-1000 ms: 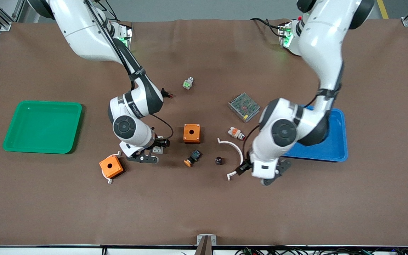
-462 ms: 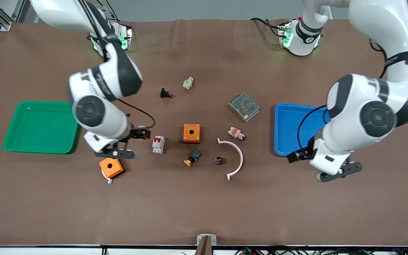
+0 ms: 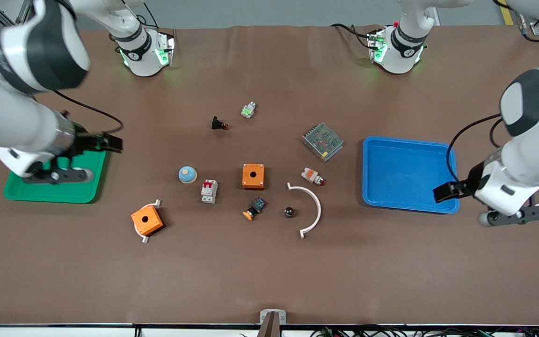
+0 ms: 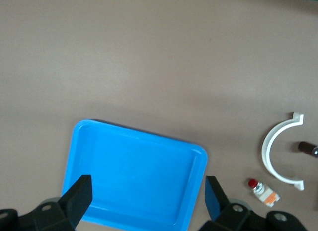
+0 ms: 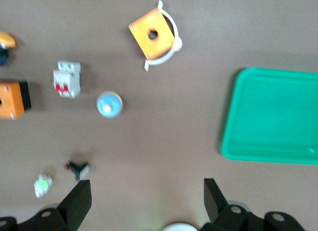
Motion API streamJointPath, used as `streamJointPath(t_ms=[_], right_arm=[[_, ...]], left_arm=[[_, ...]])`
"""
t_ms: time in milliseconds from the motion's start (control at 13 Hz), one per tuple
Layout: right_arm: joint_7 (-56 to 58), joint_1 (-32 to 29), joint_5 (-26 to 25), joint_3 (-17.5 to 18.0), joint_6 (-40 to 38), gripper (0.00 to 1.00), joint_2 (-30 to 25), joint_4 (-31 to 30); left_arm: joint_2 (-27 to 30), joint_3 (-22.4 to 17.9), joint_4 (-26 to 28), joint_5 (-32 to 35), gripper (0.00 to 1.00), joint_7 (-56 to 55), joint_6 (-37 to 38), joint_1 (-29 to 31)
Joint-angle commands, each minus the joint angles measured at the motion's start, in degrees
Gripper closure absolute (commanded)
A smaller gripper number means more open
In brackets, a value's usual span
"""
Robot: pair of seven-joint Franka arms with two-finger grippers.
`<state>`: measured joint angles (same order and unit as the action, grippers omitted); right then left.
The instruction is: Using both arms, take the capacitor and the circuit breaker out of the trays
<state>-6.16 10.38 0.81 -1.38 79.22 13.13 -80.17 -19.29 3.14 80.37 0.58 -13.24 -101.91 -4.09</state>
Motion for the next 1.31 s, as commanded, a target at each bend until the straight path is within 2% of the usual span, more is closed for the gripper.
streamJointPath(t_ms=[0, 231, 385, 769, 1000, 1231], right_arm=[[3.5, -4.6, -0.7, 1.1, -3.8, 0.00, -6.8, -0.9], [6.5, -8.7, -0.5, 1.1, -4.3, 0.00, -13.5, -3.7], [6.6, -10.6, -0.2, 1.1, -0.4, 0.00, -17.9, -8.0], [11.1, -15.0, 0.4, 1.1, 4.4, 0.00, -20.7, -14.1], [11.2, -15.0, 0.4, 1.1, 9.6, 0.00, -25.4, -20.8], [11.2, -15.1, 0.4, 1.0, 9.6, 0.00, -25.6, -21.0]], left_arm=[[11.6, 0.7, 14.3, 1.0, 0.00, 2.5, -5.0, 1.4], [17.1, 0.8, 20.2, 0.3, 0.01, 2.5, -6.9, 1.3], [17.6, 0.8, 19.7, 0.4, 0.01, 2.9, -6.6, 1.4], [19.0, 0.9, 18.7, 1.1, 0.00, 13.0, -3.6, 1.4], [20.1, 0.9, 16.9, 1.8, 0.00, 13.6, -1.9, 1.3], [19.8, 1.0, 13.1, 2.4, 0.00, 13.0, -0.7, 1.2]])
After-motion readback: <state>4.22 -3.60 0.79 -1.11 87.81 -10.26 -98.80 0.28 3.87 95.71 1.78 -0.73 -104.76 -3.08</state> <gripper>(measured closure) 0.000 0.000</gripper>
